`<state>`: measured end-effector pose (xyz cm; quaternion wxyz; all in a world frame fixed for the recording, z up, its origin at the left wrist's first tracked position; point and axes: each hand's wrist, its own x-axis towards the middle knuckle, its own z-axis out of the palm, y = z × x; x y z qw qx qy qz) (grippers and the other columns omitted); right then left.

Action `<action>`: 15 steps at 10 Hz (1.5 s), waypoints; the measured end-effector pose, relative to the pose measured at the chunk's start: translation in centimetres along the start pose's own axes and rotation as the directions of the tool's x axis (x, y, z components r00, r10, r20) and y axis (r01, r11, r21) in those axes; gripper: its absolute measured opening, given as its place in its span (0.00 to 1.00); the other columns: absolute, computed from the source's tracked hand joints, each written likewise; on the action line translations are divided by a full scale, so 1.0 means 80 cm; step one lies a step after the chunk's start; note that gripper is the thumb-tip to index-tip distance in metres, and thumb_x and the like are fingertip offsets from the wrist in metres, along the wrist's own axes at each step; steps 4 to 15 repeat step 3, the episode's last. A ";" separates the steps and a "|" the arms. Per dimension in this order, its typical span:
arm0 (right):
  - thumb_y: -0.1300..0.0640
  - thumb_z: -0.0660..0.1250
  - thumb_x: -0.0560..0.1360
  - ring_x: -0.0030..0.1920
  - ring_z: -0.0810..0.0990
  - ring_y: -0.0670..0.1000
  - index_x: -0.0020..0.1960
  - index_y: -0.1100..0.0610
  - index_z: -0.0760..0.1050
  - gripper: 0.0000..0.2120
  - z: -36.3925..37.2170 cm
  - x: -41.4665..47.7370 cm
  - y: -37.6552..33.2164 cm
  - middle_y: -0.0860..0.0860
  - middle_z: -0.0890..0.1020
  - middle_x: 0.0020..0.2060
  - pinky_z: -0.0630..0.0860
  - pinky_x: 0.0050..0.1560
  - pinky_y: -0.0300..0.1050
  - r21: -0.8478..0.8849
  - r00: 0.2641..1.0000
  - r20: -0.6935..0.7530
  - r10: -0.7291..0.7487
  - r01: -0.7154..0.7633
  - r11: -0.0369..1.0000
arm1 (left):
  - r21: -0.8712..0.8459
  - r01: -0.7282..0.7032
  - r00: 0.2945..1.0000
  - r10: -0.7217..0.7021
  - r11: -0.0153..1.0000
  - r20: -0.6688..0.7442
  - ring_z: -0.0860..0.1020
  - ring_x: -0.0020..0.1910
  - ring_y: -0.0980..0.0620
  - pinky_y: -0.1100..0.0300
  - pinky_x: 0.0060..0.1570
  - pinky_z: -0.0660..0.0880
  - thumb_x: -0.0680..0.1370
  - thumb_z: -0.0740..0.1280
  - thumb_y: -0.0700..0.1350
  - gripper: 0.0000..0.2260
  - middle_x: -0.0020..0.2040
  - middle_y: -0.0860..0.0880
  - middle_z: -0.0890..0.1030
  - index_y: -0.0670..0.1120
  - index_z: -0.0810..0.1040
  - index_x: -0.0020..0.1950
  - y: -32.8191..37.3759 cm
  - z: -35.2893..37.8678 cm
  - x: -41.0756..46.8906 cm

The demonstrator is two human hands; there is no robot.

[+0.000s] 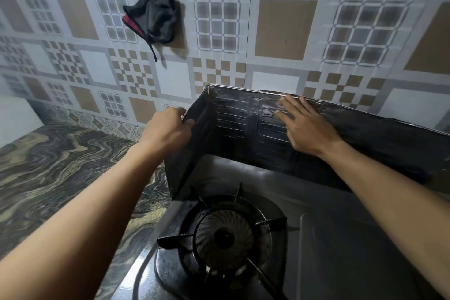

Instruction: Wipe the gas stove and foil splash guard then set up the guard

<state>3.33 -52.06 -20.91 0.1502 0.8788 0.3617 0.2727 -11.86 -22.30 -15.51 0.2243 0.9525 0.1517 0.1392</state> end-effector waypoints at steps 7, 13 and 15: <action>0.57 0.67 0.74 0.65 0.75 0.62 0.61 0.61 0.78 0.16 -0.038 -0.016 -0.014 0.61 0.77 0.64 0.70 0.66 0.58 0.102 0.994 -0.093 0.052 -0.043 0.994 | -0.168 0.015 0.999 -0.023 0.986 -0.045 0.77 0.64 0.38 0.47 0.64 0.73 0.74 0.63 0.68 0.35 0.64 0.40 0.81 0.47 0.70 0.74 -0.005 -0.016 -0.016; 0.57 0.67 0.74 0.65 0.75 0.62 0.61 0.61 0.78 0.16 -0.038 -0.016 -0.014 0.61 0.77 0.64 0.70 0.66 0.58 0.102 0.994 -0.093 0.052 -0.043 0.994 | -0.168 0.015 0.999 -0.023 0.986 -0.045 0.77 0.64 0.38 0.47 0.64 0.73 0.74 0.63 0.68 0.35 0.64 0.40 0.81 0.47 0.70 0.74 -0.005 -0.016 -0.016; 0.57 0.67 0.74 0.65 0.75 0.62 0.61 0.61 0.78 0.16 -0.038 -0.016 -0.014 0.61 0.77 0.64 0.70 0.66 0.58 0.102 0.994 -0.093 0.052 -0.043 0.994 | -0.168 0.015 0.999 -0.023 0.986 -0.045 0.77 0.64 0.38 0.47 0.64 0.73 0.74 0.63 0.68 0.35 0.64 0.40 0.81 0.47 0.70 0.74 -0.005 -0.016 -0.016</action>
